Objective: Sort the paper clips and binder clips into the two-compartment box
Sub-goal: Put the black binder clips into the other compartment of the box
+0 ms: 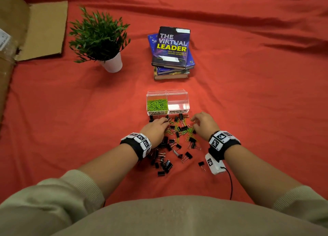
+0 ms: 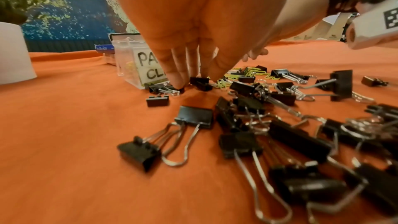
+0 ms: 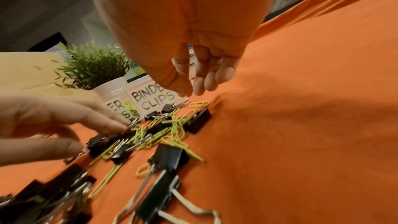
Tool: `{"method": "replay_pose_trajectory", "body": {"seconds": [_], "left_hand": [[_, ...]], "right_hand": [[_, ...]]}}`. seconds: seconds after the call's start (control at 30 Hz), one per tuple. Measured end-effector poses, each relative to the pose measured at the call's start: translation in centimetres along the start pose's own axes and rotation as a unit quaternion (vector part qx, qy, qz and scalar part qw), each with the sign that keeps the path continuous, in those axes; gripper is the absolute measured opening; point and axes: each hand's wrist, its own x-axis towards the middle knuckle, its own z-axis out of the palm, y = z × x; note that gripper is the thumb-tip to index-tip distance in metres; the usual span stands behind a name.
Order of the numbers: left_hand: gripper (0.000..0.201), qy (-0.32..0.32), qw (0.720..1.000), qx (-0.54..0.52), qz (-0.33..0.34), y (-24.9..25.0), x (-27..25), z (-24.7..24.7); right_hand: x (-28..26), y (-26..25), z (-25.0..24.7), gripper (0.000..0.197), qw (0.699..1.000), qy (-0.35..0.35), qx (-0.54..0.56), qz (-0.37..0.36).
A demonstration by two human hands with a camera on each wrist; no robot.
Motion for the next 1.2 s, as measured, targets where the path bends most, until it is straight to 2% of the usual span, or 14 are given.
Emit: {"method": "replay_pose_trajectory", "body": {"seconds": [0.13, 0.27, 0.4, 0.6, 0.73, 0.9, 0.97, 1.07, 1.2], "left_hand": [[0.044, 0.020, 1.000, 0.009, -0.018, -0.8, -1.2, 0.2], [0.030, 0.067, 0.997, 0.016, -0.035, -0.8, -1.6, 0.2], [0.024, 0.086, 0.996, 0.004, -0.030, 0.0, -1.0, 0.5], [0.031, 0.079, 0.995, -0.016, -0.052, 1.2, 0.8, 0.5], [0.023, 0.048, 0.994, 0.038, -0.085, 1.8, 1.3, 0.0], [0.023, 0.035, 0.994, 0.069, -0.075, 2.1, 1.7, -0.4], [0.021, 0.042, 0.995, 0.041, -0.077, 1.9, 1.7, -0.4], [0.016, 0.075, 0.991, -0.063, -0.091, 1.8, 1.5, -0.7], [0.016, 0.088, 0.963, -0.203, -0.157, 1.7, 0.8, -1.3]], "right_hand": [[0.2, -0.1, 0.1, 0.037, 1.000, -0.028, 0.003, -0.005], [-0.3, -0.4, 0.8, 0.049, 0.999, -0.043, -0.015, 0.009], [-0.8, -0.4, 1.3, 0.035, 0.999, -0.041, -0.007, 0.009], [-1.0, -0.6, 1.4, 0.036, 0.997, -0.052, 0.016, 0.052], [-1.4, -0.6, 1.3, 0.040, 0.997, -0.047, -0.054, 0.020], [-1.9, -1.3, 1.4, 0.022, 0.990, -0.046, -0.132, -0.011], [-2.0, -1.4, 1.2, 0.019, 0.989, -0.056, -0.135, -0.013], [-1.9, -1.3, 0.8, 0.022, 0.991, -0.070, -0.111, 0.006], [-1.4, -0.6, -0.1, 0.028, 0.993, -0.091, -0.045, 0.056]]}}
